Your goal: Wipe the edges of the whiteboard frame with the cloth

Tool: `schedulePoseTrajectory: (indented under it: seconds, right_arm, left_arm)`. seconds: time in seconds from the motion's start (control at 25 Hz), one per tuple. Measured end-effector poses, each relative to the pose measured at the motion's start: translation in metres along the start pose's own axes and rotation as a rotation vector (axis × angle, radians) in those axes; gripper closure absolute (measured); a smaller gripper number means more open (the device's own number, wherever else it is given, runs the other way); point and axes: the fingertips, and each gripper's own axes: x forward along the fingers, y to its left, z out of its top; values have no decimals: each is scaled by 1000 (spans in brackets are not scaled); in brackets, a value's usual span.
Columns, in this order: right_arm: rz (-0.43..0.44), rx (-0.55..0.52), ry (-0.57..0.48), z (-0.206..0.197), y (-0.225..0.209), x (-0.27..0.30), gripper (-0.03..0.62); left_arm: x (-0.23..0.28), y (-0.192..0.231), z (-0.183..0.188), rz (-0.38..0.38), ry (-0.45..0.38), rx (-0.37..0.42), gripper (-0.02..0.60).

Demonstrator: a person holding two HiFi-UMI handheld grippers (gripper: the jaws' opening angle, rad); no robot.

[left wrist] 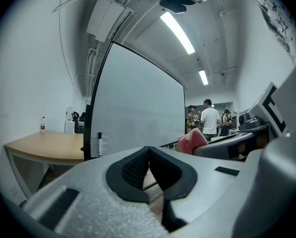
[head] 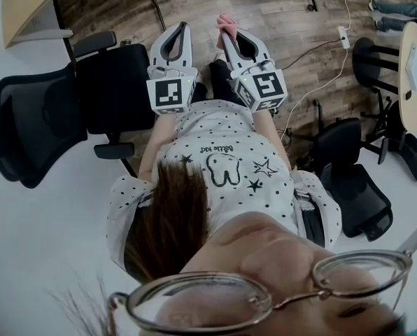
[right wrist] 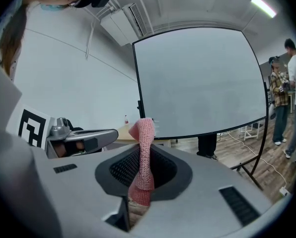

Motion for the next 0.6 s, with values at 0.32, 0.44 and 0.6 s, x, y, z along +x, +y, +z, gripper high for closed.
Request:
schedulePoseTrajectory:
  seconds: [0.32, 0.44, 0.6]
  right_arm:
    - [83, -16, 8, 24, -63, 32, 553]
    - [121, -35, -6, 37, -85, 43, 553]
    - [158, -30, 0, 41, -107, 52, 553]
  left_arm:
    - [57, 9, 12, 115, -7, -5, 565]
    - [80, 7, 15, 133, -24, 10, 565]
    - [97, 7, 16, 179, -30, -1, 565]
